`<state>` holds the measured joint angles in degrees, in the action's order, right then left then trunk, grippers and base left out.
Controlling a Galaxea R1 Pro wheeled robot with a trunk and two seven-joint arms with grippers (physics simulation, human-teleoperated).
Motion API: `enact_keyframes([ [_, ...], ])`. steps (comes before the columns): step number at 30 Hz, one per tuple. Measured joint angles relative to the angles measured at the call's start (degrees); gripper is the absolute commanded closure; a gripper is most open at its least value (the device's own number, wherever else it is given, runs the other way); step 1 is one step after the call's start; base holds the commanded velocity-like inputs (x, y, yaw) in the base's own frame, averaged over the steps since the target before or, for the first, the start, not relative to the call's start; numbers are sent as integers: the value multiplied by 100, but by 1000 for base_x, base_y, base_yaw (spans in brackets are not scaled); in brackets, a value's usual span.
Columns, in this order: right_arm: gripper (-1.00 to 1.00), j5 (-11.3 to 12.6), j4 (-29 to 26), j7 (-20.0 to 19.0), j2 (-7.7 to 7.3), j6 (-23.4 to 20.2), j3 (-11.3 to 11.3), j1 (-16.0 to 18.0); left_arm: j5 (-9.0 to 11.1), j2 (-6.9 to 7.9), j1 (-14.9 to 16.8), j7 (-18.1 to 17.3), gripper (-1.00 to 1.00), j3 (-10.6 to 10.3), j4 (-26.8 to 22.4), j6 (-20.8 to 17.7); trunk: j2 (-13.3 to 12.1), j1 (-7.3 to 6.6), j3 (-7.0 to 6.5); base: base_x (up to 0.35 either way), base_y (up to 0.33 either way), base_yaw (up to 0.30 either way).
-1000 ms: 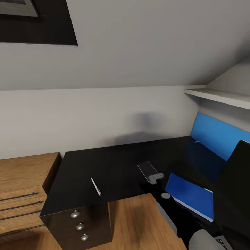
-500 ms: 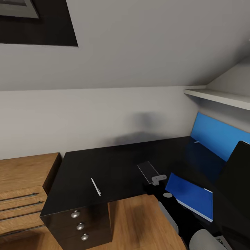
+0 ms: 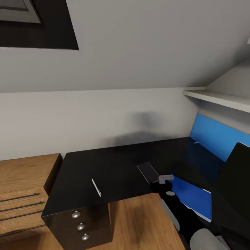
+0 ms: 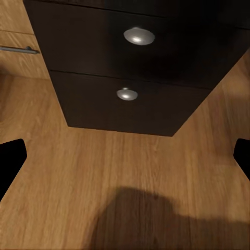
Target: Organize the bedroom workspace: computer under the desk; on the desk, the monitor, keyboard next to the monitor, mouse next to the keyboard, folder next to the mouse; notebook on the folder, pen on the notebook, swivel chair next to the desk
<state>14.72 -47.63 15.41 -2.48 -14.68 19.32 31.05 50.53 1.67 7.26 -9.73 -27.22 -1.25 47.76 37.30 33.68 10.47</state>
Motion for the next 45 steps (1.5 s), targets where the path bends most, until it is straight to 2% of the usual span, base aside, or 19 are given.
enact_keyframes([
  [7, -100, -23, -159, 18, 5, -126, 25, 0, 0, 0, 0, 1, -100, 8, 0, -1, -281, -154, -126, 0, 0, 0],
  [12, -100, 18, -216, 54, 118, -183, 38, 0, 4, 0, 0, 9, -100, 10, 0, -3, -483, -264, -216, 0, 0, 0],
  [16, -100, 225, -396, 74, 188, -222, -194, 1, 6, 0, 0, 10, -100, 11, 0, -3, -643, -352, -289, 0, 0, 0],
  [18, -100, 265, -501, 76, 190, -247, -240, 0, 6, 0, 0, 10, -100, 12, 0, -4, -724, -396, -325, 0, 0, 0],
  [24, -100, 332, -694, 21, 179, -826, -285, 0, 2, 0, 0, 10, -100, 9, 0, -4, -927, -507, -416, 0, 0, 0],
  [27, -100, 315, -712, -129, 173, -1101, -57, -1, 1, 0, 0, 6, -100, 9, 0, -4, -927, -507, -416, 0, 0, 0],
  [30, -100, 291, -719, -286, 144, -1234, 393, -1, 1, 0, 0, 2, -100, 9, 0, -4, -927, -507, -416, 0, 0, 0],
  [33, -100, 282, -727, -325, 113, -1260, 534, -1, 4, 0, 0, 5, -100, 11, 0, -9, -927, -507, -416, 0, 0, 0],
  [45, -100, 278, -751, -360, 91, -1229, 653, -4, 9, 0, 0, 10, -100, 13, -1, -23, -926, -510, -415, 138, -56, 0],
])
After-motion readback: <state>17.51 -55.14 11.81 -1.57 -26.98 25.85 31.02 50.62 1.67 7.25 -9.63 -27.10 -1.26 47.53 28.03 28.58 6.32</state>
